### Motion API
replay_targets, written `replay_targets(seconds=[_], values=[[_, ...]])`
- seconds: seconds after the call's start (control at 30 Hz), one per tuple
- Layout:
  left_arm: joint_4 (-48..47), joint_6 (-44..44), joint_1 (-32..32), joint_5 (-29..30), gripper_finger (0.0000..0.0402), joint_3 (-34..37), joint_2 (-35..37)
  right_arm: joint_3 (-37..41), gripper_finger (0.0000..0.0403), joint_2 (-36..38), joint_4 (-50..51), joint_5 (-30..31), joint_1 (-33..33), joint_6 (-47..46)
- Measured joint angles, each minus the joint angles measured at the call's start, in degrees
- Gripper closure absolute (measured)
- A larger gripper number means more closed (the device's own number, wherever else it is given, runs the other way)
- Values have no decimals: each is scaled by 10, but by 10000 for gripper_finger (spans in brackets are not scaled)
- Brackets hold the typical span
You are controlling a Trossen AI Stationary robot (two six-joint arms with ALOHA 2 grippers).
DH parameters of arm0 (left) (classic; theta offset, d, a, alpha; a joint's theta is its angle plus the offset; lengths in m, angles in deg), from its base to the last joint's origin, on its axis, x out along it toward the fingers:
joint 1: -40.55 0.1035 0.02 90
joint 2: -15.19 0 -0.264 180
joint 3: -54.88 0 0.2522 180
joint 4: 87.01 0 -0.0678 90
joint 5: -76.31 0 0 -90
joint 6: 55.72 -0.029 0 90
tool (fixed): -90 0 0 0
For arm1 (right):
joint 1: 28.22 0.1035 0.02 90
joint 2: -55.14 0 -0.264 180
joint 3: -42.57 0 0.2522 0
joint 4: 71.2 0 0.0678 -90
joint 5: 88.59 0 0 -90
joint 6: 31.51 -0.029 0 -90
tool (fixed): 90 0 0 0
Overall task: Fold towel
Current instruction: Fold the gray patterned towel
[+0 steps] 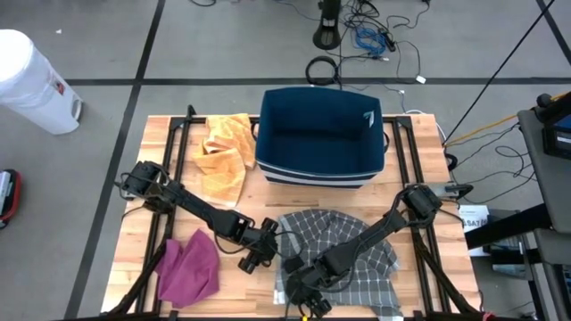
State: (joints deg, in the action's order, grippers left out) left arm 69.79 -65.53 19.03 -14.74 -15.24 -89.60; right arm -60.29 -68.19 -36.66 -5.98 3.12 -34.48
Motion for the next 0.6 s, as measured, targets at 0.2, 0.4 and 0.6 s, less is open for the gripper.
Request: replay_targets(seconds=[0.2, 0.4, 0.6], values=[[0, -2, 6, -2, 143, 0, 0, -1, 241, -37, -18, -2, -4, 24], [0, -7, 7, -2, 143, 0, 0, -4, 251, -55, -20, 14, -3, 25], [-1, -13, 8, 0, 143, 0, 0, -3, 372, -45, 3, 12, -1, 28]])
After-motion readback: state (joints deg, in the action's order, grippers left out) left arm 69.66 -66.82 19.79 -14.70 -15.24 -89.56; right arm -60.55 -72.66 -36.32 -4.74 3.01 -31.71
